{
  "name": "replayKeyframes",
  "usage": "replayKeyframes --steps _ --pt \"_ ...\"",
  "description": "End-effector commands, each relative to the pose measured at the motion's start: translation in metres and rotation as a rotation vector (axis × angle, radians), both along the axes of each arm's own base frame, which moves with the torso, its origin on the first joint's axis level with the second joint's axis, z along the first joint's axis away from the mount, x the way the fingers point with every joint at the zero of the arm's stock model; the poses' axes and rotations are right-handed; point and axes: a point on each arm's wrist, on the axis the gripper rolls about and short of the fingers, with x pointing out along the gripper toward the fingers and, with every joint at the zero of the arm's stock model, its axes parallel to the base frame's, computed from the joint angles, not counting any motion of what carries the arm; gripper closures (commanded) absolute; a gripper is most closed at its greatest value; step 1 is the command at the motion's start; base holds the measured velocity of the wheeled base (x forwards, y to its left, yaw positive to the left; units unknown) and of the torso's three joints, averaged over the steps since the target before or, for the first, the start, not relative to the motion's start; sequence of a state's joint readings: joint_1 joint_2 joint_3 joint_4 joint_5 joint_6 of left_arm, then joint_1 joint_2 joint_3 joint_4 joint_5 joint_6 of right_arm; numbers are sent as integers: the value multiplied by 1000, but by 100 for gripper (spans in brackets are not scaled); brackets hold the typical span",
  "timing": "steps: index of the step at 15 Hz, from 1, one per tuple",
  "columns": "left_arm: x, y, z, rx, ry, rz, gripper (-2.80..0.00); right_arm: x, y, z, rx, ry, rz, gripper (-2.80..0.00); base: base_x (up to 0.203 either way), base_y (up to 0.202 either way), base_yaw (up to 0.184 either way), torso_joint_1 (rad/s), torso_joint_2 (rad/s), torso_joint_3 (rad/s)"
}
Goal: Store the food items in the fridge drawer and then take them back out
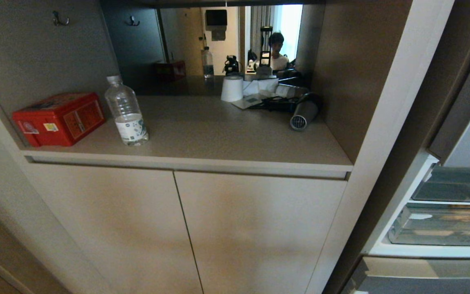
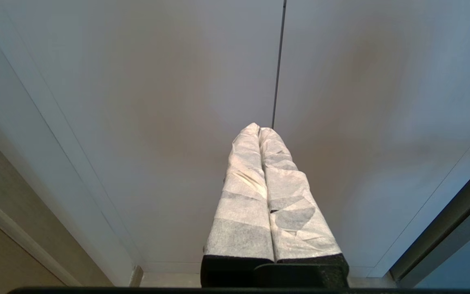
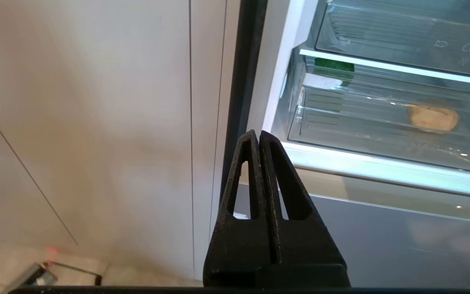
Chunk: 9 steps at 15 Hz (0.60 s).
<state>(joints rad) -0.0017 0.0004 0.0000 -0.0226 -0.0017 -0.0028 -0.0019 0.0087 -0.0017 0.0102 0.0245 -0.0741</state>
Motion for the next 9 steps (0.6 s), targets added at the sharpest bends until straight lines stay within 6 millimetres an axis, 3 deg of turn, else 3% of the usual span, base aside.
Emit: replayKeyframes --steps 1,6,9 --pt "1 0 -3 0 10 0 0 -1 0 0 22 -6 -1 0 0 0 0 0 0 0" --pt "1 0 -3 0 10 0 0 -1 0 0 28 -7 -10 0 0 0 0 0 0 0" --pt "1 0 -3 0 10 0 0 -1 0 0 26 -8 -8 0 -3 3 -125 4 4 5"
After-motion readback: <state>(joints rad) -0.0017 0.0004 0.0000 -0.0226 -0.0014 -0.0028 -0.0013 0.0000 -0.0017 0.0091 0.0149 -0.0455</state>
